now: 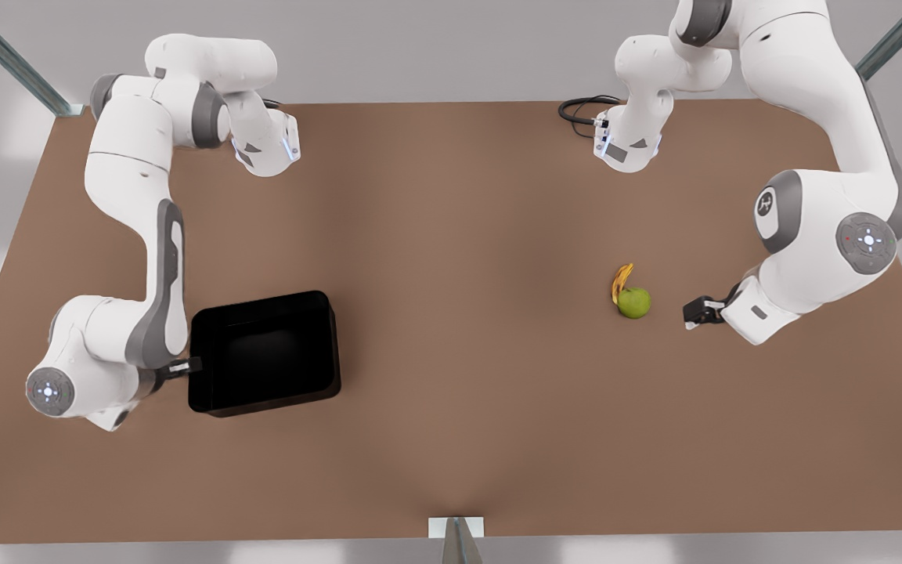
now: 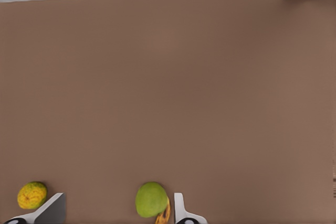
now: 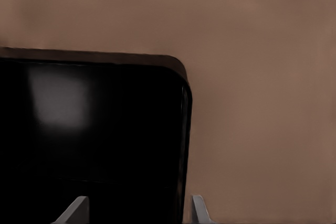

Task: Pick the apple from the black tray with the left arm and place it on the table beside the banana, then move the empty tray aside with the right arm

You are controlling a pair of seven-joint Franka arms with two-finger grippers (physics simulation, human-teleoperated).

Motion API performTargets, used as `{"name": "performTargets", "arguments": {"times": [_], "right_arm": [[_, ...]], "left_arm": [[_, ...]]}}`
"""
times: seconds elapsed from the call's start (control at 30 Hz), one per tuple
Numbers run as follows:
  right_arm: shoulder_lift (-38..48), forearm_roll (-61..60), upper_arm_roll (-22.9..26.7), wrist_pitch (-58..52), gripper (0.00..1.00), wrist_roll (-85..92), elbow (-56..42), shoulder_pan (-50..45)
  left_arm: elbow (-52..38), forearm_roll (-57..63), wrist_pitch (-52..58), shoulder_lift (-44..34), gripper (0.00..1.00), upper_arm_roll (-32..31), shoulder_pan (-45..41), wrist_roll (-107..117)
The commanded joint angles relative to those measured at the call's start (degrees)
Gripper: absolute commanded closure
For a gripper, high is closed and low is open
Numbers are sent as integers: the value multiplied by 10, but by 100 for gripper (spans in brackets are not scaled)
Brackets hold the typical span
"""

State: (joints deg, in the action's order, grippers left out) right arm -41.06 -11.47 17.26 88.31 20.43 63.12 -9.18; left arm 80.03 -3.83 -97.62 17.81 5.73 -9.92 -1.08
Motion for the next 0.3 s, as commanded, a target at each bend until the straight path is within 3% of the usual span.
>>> {"name": "performTargets", "arguments": {"times": [0.0, 0.13, 0.27], "right_arm": [[54, -7, -22, -3, 0, 37, -5, 0], [128, 1, -26, -35, 0, -5, -5, -2], [132, 10, -23, -46, 0, -4, -5, -1]], "left_arm": [[-1, 0, -6, -1, 0, 0, 0, 3], [-1, 0, -7, 0, 0, -1, -1, 3], [-1, 0, -7, 0, 0, -1, -3, 3]]}}
